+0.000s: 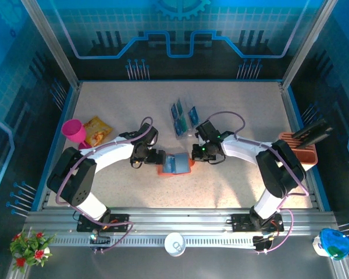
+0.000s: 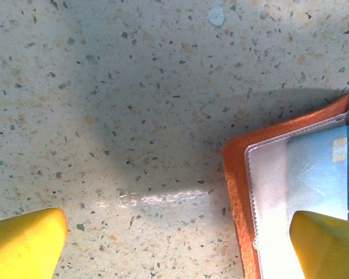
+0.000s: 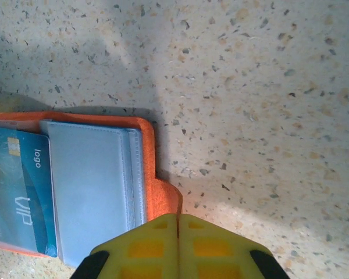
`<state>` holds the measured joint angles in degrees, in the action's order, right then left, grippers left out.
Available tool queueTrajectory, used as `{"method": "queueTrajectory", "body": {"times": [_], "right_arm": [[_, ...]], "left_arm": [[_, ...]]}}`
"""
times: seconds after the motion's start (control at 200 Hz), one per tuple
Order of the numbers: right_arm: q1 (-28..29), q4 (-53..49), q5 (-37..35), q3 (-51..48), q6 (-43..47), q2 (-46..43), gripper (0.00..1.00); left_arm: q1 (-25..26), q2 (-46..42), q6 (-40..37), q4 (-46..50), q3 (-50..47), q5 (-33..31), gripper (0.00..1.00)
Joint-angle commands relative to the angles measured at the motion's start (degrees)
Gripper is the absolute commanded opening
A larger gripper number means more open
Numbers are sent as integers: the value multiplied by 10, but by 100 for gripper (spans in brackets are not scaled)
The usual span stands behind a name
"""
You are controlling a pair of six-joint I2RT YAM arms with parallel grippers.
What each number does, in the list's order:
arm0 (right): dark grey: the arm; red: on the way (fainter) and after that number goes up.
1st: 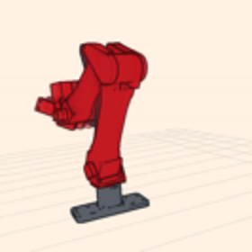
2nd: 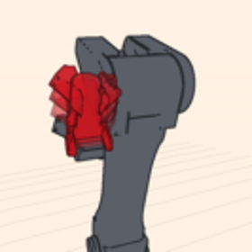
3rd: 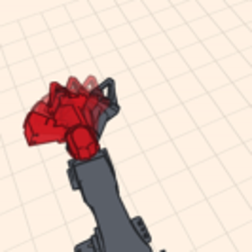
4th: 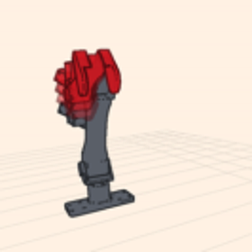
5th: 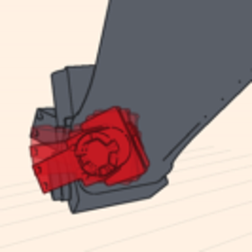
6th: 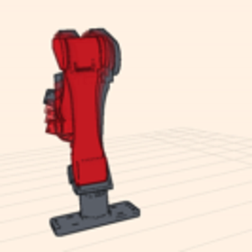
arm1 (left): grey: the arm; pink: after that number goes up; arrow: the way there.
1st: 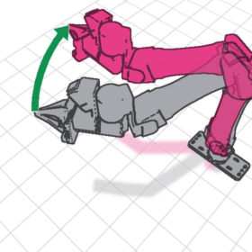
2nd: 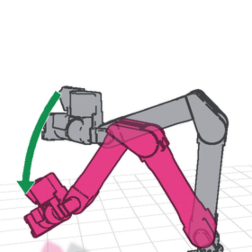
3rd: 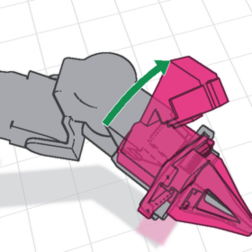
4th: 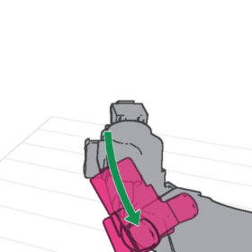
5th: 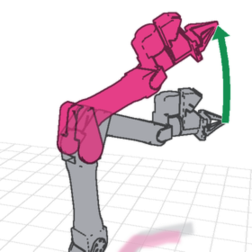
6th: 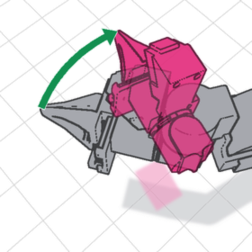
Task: Put the credit cards into the card holder
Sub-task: Move the card holder to the center of the table, then insert the credit card into the card slot.
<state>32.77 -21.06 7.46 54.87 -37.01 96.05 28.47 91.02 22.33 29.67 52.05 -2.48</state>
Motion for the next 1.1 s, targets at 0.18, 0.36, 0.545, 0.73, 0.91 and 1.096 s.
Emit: {"method": "queueTrajectory", "body": {"times": [0.18,0.36,0.545,0.73,0.91,1.096], "right_arm": [[-1,-32,-16,6,-15,-56,30],[7,-38,-2,35,-22,-77,20],[32,4,40,64,-31,-27,4],[63,28,55,106,-30,43,0],[78,36,61,134,-26,93,0],[82,32,62,143,-21,122,0]], "left_arm": [[2,11,-5,-4,-9,15,99],[0,21,-7,-4,-9,8,99],[-3,32,-7,-1,-1,6,99],[-4,41,-5,0,4,8,99],[-4,45,-3,-3,6,9,99],[-3,47,-2,-6,8,9,99]]}}
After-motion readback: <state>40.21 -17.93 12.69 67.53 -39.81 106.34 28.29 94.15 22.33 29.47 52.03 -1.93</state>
